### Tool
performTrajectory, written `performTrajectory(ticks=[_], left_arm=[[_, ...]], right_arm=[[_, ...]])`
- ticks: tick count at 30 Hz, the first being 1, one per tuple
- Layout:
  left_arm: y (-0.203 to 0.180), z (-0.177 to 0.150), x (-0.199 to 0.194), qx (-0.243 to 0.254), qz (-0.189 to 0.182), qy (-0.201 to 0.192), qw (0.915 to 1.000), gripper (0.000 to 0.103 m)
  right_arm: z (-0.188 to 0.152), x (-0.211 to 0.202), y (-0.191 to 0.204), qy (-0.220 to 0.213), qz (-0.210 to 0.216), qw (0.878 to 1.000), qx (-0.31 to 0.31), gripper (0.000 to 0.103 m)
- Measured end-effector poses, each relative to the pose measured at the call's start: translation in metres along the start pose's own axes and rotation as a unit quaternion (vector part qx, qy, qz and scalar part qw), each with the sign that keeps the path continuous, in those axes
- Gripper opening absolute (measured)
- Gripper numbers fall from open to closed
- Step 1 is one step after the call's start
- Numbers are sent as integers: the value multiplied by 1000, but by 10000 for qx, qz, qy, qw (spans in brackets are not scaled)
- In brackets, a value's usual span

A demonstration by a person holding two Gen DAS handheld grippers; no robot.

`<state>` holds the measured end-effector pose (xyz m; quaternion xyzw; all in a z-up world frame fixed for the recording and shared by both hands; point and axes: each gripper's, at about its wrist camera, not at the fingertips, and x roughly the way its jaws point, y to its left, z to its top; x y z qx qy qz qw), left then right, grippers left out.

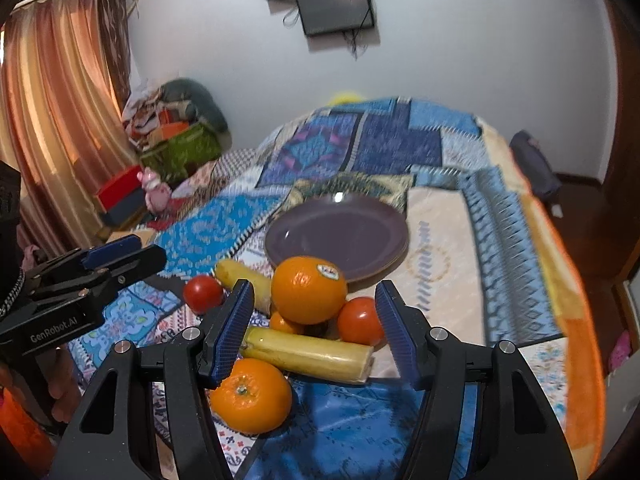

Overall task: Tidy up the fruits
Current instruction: 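Grasp a large orange with the left tool while the right tool grasps the Dole-sticker orange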

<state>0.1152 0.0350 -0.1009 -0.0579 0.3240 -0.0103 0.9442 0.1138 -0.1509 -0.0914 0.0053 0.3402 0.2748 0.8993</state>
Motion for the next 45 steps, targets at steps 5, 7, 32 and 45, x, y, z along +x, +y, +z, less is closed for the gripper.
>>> performTrajectory(ticks=[5, 7, 32, 45], left_arm=[[8, -4, 24, -50, -18, 310, 9995, 56], [11, -4, 33, -58, -22, 405, 9992, 56], [3, -3, 51, 202, 43, 604, 9980, 70], [-31, -13, 20, 383, -324, 706, 9962, 90]], right_arm=[[4, 30, 1, 324, 85, 9994, -102, 60], [7, 43, 0, 454, 107, 9988, -130, 60], [9, 91, -3, 1032, 318, 9937, -283, 67], [0, 12, -16, 502, -92, 9986, -141, 67]])
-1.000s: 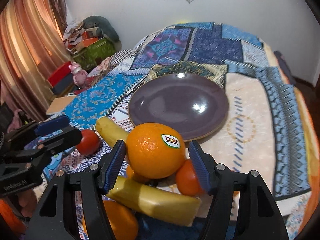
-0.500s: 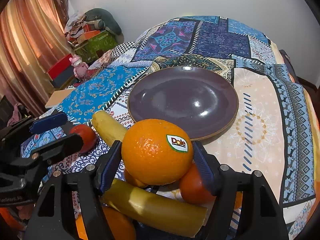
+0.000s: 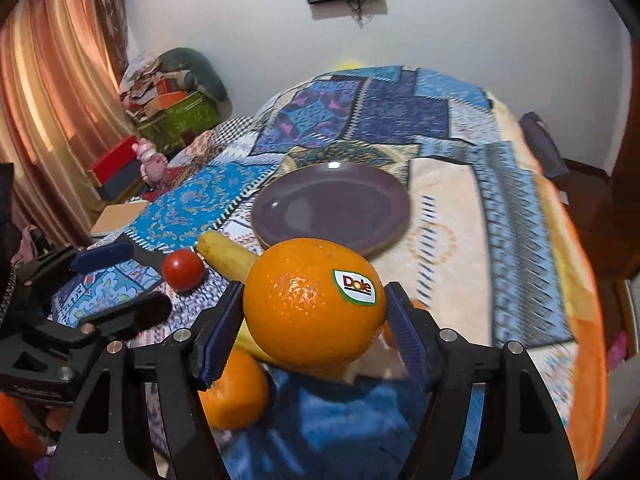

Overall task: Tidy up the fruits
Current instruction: 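Grasp a large orange with the left tool while the right tool grasps the Dole-sticker orange, then carry the oranges onto the purple plate and open both tools to release them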

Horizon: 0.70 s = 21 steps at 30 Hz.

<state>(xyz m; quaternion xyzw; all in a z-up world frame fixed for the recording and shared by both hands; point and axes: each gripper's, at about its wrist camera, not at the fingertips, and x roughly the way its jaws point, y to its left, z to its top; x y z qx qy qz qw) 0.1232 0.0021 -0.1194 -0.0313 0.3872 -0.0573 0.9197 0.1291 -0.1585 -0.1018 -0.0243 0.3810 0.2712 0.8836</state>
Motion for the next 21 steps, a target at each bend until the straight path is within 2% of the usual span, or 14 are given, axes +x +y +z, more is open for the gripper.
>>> performTrajectory(ticks=[6, 11, 17, 19, 21], left_arm=[[-25, -18, 21, 65, -354, 541, 9979, 90], [-42, -35, 45, 179, -402, 949, 9945, 90], [-45, -44, 65, 147, -463, 1198, 9916, 89], [-48, -45, 67, 229, -340, 1112, 9930, 83], [-52, -47, 65, 327, -261, 1062, 9935, 70]], right_arm=[[-16, -23, -15, -67, -200, 9996, 211, 67], [-22, -28, -21, -50, -258, 9991, 346, 67], [-32, -27, -25, 12, -290, 9987, 413, 67], [-34, -26, -26, 31, -272, 9986, 448, 67], [-36, -25, -26, 47, -271, 9986, 456, 67]])
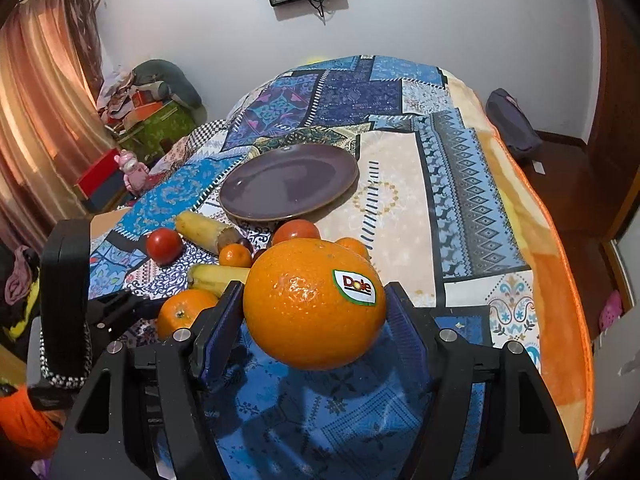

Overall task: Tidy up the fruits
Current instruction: 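Carry the oranges onto the purple plate and open both tools to release them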

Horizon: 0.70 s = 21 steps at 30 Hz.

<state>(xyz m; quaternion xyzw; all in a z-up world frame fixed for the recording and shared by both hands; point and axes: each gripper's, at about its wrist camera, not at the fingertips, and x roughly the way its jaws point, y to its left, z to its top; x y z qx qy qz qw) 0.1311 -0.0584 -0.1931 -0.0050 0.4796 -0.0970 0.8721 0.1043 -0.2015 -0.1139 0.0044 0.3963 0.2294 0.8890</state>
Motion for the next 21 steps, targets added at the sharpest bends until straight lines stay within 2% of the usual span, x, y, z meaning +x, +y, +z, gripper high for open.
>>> performTrajectory(ticks=[1, 9, 17, 21], left_arm=[[0, 0, -1, 23, 34, -14, 10000, 66], [5, 0, -19, 6, -124, -122, 9998, 65], [20, 11, -59, -113, -42, -591, 9982, 65], [31, 27, -78, -194, 30, -902, 9957, 65]], right_arm=[[-1, 1, 0, 15, 5, 10000, 9, 67], [0, 2, 0, 15, 48, 10000, 52, 67], [11, 1, 5, -90, 69, 9999, -4, 67], [21, 2, 6, -189, 65, 9998, -47, 67]])
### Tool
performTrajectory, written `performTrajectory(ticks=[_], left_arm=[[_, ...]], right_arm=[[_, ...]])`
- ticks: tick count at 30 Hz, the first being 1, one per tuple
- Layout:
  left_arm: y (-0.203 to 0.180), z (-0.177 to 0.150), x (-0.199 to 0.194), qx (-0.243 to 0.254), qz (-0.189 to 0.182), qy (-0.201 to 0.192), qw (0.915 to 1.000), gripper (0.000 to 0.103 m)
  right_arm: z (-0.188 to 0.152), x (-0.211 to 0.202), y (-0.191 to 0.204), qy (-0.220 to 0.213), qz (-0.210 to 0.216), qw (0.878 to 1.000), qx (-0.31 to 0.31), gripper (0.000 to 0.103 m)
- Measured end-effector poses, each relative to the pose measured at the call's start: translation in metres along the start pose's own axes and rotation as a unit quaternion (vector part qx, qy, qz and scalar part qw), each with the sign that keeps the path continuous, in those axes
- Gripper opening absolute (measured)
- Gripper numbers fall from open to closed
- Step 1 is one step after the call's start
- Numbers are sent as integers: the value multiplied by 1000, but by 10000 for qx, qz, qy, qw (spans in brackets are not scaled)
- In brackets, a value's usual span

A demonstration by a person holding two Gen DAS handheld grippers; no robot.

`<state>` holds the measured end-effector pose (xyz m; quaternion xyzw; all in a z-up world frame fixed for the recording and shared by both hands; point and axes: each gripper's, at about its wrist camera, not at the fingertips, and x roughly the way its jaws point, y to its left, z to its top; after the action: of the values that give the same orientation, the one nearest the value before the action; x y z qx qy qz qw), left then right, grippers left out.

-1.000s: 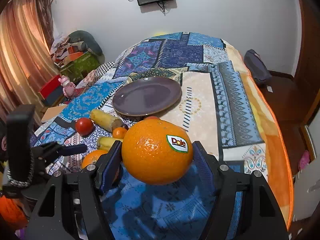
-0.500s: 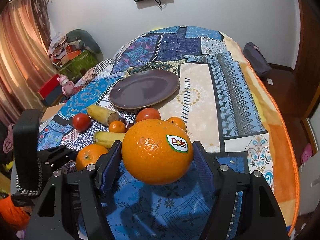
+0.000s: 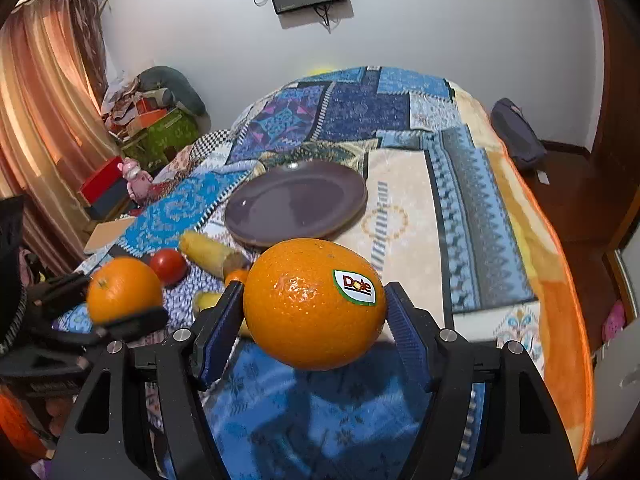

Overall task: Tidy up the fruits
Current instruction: 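Carry the oranges onto the purple plate and open both tools to release them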

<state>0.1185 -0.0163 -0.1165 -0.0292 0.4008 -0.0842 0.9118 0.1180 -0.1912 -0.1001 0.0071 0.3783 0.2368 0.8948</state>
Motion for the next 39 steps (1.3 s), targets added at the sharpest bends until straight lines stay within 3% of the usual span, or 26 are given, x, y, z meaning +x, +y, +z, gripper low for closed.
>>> performTrajectory(ticks=[13, 27, 39], left_arm=[[39, 71, 9, -157, 263, -533, 9981, 65], [74, 117, 72, -272, 353, -372, 9983, 65], [95, 144, 139, -384, 444, 67, 9983, 65]], right_arm=[[47, 22, 2, -317, -14, 9994, -150, 67], [80, 75, -1, -191, -145, 9989, -405, 67], [102, 133, -10, 316, -200, 9973, -638, 67]])
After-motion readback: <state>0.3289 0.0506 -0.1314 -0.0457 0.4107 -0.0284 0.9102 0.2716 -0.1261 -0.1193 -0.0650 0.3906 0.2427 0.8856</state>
